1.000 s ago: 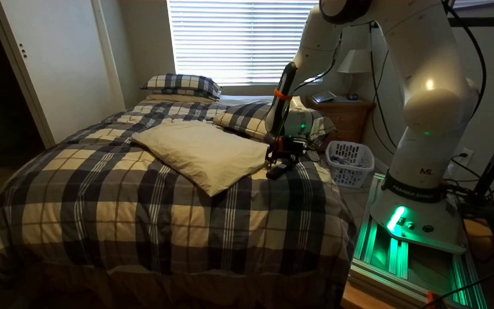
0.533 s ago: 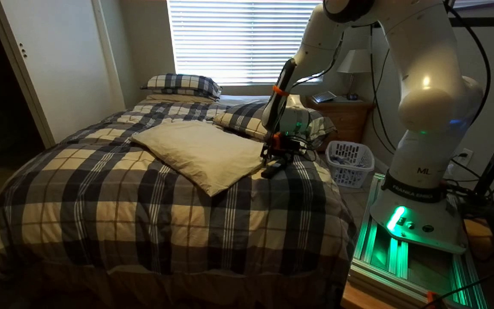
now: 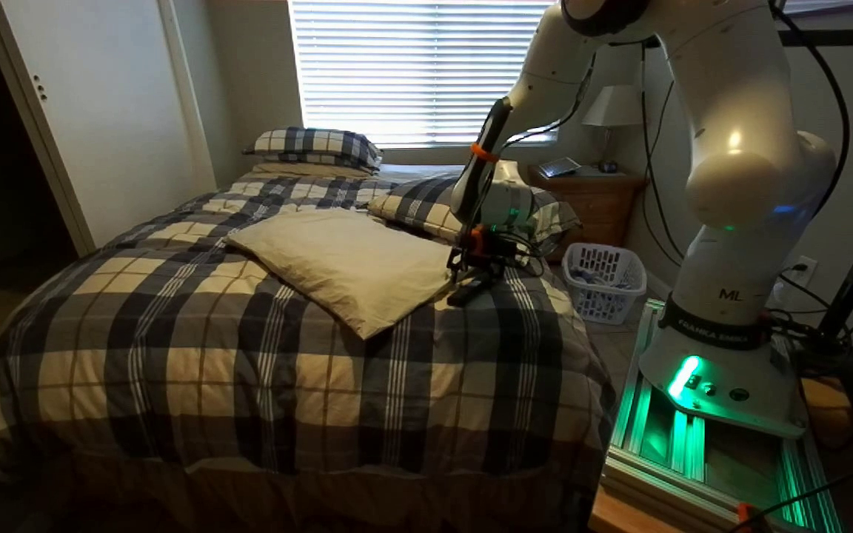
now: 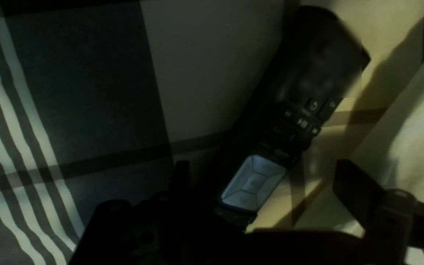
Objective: Pick up the black remote and put it on the white pillow
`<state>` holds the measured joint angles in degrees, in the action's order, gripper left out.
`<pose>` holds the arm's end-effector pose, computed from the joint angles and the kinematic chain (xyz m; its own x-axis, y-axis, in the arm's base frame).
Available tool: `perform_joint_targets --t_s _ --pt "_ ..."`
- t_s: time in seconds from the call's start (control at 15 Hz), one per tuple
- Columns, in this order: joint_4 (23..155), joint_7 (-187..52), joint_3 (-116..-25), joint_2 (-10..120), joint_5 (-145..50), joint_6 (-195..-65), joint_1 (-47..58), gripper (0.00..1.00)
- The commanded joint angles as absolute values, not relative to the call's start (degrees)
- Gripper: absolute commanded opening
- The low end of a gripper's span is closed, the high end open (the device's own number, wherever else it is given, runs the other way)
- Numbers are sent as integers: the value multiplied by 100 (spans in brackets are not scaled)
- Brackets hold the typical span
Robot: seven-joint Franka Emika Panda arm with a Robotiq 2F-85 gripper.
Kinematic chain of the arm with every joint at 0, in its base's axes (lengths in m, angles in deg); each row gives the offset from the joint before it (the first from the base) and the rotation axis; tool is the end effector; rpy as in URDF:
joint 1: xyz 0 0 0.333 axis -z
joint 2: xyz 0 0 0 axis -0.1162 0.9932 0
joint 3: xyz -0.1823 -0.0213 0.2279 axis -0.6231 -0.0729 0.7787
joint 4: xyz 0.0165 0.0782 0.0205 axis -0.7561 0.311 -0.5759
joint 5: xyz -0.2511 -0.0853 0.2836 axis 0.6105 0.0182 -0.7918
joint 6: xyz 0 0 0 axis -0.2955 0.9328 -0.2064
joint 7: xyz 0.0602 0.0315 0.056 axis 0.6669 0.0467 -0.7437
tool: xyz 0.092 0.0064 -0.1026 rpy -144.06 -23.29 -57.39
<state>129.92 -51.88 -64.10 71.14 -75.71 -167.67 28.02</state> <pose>0.4633 -0.1852 0.0609 0.4408 -0.8969 0.0363 -0.8852 -0.4411 -0.1481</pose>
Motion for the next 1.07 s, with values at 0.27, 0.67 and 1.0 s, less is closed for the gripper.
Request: perform_joint_targets --t_s 0.27,0.67,1.0 --pt "12889 -5126 -7042 7192 -7475 -16250 2220 100" --pt "12755 -5114 -7361 7350 -7479 -16091 1948 50" --pt "12730 -5163 -7317 7345 -7507 -16131 1971 36"
